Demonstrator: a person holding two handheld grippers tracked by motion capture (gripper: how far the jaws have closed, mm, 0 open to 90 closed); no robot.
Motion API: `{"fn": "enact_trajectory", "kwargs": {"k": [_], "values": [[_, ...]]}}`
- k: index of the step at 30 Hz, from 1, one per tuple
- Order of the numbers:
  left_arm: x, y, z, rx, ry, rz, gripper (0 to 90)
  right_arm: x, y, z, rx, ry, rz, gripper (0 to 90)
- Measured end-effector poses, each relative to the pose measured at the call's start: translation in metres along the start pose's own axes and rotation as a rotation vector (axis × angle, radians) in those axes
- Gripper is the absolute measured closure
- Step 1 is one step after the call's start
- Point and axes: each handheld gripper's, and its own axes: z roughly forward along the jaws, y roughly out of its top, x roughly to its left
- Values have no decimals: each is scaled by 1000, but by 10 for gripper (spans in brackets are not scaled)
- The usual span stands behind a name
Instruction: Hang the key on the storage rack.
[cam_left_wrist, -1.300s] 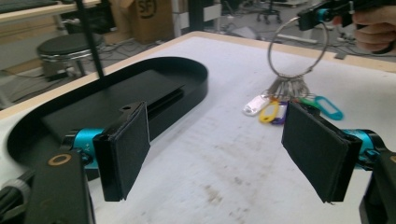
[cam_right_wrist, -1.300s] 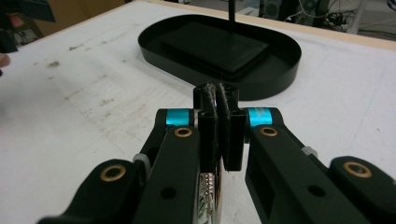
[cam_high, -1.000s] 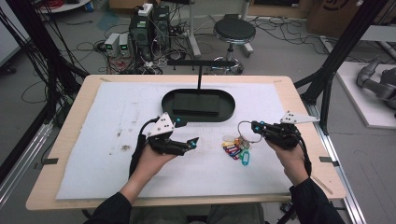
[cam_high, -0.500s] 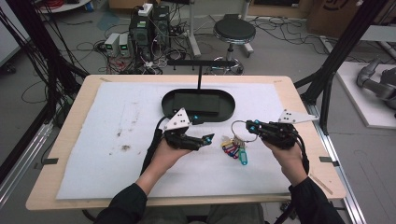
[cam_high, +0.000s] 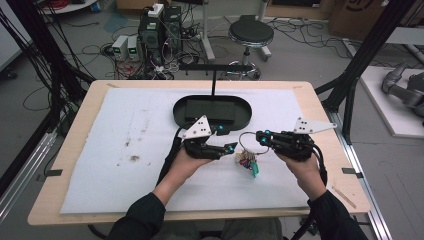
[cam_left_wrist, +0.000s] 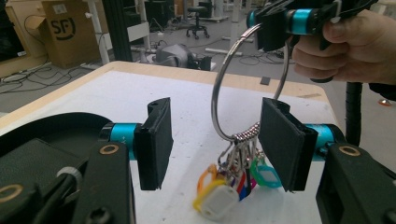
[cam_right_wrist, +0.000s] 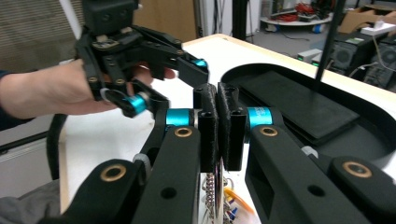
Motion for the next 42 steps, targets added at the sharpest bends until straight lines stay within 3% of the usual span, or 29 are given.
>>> {"fn": "enact_trajectory", "kwargs": {"k": [5,13,19,23,24,36,41,42], "values": [[0,2,4,-9,-22,-6,485,2,1,2,-1,28,-9,877],[-5,2,16,41,-35,60,612,5,1,5,7,74,-19,877],[-8,4,16,32,-51,88,739,5,1,6,7,86,-21,877],[-8,4,14,24,-56,82,787,5,1,6,6,92,-23,877],[-8,5,13,12,-57,79,834,6,1,6,7,93,-20,877],[-8,9,5,-17,-76,77,863,5,2,5,-15,103,-20,859],[-8,11,3,-30,-76,88,865,4,2,4,-28,91,-12,812],[-8,13,1,-38,-71,93,866,3,3,3,-38,67,-9,758]]}}
